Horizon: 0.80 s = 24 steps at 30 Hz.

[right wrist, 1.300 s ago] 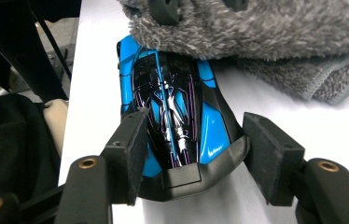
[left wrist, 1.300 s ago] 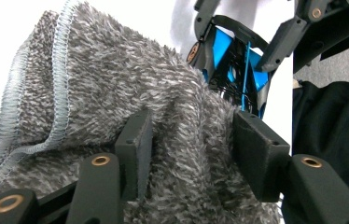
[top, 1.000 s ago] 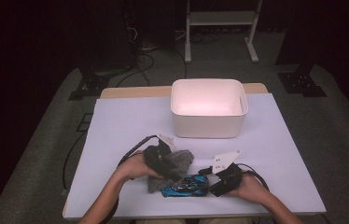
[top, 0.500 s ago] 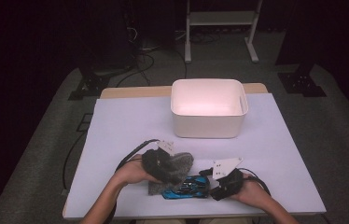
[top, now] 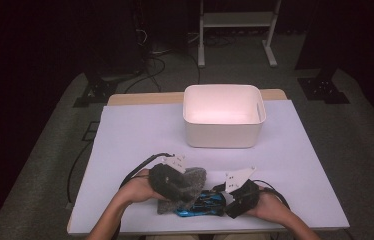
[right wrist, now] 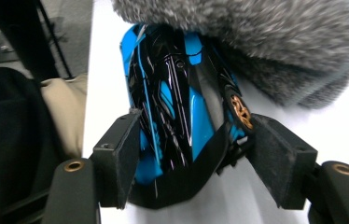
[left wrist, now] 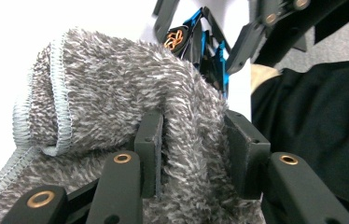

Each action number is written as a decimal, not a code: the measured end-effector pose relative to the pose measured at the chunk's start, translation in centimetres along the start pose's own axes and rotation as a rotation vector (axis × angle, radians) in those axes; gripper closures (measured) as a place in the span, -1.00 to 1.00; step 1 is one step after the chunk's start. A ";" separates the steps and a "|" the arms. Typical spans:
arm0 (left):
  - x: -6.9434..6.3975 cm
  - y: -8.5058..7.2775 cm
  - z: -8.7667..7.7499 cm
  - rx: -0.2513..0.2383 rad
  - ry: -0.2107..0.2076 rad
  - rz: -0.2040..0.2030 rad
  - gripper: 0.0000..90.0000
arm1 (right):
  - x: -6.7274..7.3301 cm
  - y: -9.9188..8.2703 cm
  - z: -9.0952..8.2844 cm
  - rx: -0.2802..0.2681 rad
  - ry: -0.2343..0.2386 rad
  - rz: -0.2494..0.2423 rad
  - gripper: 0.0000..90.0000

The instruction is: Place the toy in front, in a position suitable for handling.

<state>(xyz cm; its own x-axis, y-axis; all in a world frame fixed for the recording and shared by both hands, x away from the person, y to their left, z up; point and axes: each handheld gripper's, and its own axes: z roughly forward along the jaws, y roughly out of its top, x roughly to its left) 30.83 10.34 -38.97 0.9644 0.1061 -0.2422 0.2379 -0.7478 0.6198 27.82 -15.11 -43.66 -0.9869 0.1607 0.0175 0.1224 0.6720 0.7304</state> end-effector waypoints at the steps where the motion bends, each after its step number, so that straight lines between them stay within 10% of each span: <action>1: -0.2 0.0 -0.1 0.001 -0.006 0.007 0.37 | 0.1 0.1 0.2 0.004 0.017 0.006 -0.24; 17: -1.8 -0.6 -0.4 -0.051 -0.117 0.039 0.49 | 1.0 1.1 2.9 0.050 0.214 0.012 0.22; 24: -1.8 -0.9 -0.8 -0.094 -0.069 0.034 0.69 | 1.4 0.9 2.8 0.024 0.181 -0.023 0.24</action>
<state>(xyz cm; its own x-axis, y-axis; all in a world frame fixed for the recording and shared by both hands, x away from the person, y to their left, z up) 28.95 11.30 -38.47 0.9627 0.0337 -0.2686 0.2179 -0.6852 0.6950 26.82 -12.29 -44.88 -0.9920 0.0137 0.1258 0.1003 0.6914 0.7155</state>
